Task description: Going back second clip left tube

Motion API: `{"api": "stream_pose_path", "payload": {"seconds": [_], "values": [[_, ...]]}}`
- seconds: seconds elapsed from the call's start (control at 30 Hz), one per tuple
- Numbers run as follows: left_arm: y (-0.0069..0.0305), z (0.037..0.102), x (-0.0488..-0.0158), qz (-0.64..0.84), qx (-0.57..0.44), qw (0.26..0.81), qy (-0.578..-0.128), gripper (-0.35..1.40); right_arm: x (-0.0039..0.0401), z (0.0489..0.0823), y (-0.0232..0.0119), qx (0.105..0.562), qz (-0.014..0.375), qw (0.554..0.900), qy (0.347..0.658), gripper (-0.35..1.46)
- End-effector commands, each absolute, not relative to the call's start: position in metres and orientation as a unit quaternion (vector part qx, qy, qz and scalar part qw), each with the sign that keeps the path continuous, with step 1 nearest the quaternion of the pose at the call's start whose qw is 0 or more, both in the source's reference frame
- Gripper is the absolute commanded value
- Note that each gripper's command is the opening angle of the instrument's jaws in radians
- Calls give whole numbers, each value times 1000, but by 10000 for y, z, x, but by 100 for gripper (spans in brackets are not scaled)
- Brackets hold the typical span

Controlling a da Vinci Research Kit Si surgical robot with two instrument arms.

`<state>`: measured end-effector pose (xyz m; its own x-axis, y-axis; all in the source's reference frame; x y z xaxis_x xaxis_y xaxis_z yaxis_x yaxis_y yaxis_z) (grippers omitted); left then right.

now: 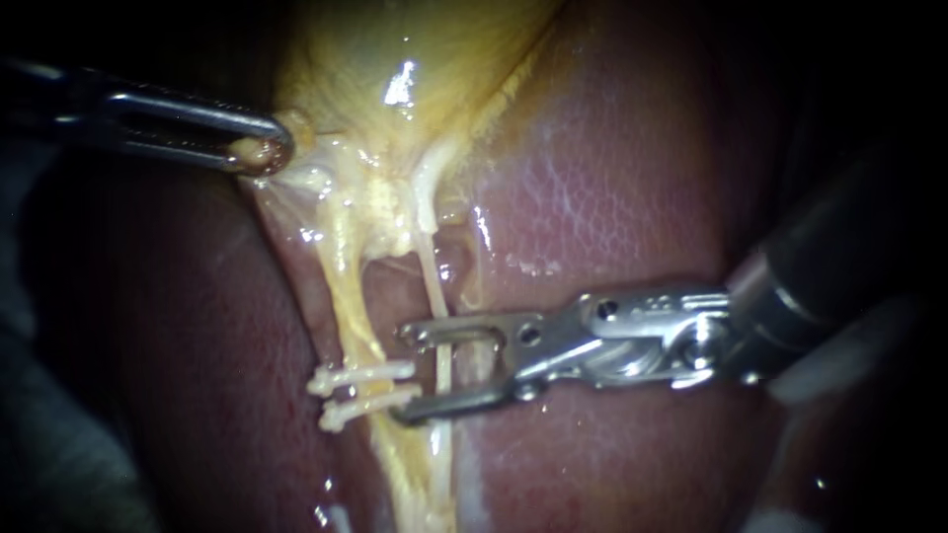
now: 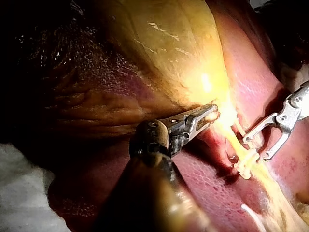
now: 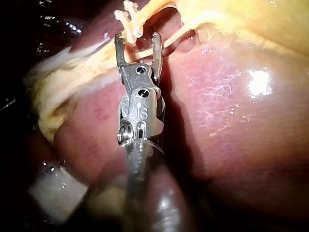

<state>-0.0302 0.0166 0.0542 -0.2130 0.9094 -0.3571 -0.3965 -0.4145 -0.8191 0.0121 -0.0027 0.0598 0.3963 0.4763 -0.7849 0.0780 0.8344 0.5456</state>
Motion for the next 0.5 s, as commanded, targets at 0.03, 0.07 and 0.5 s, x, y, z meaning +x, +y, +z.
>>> {"api": "stream_pose_path", "payload": {"seconds": [0.03,0.07,0.5], "values": [[166,542,-302,721,-434,453,-296,-35,112,585,-23,247,113,796,540,49],[166,542,-301,721,-434,453,-296,-35,105,576,-20,237,106,799,543,49],[167,543,-302,721,-434,453,-296,-35,29,513,11,180,59,845,501,49]]}}
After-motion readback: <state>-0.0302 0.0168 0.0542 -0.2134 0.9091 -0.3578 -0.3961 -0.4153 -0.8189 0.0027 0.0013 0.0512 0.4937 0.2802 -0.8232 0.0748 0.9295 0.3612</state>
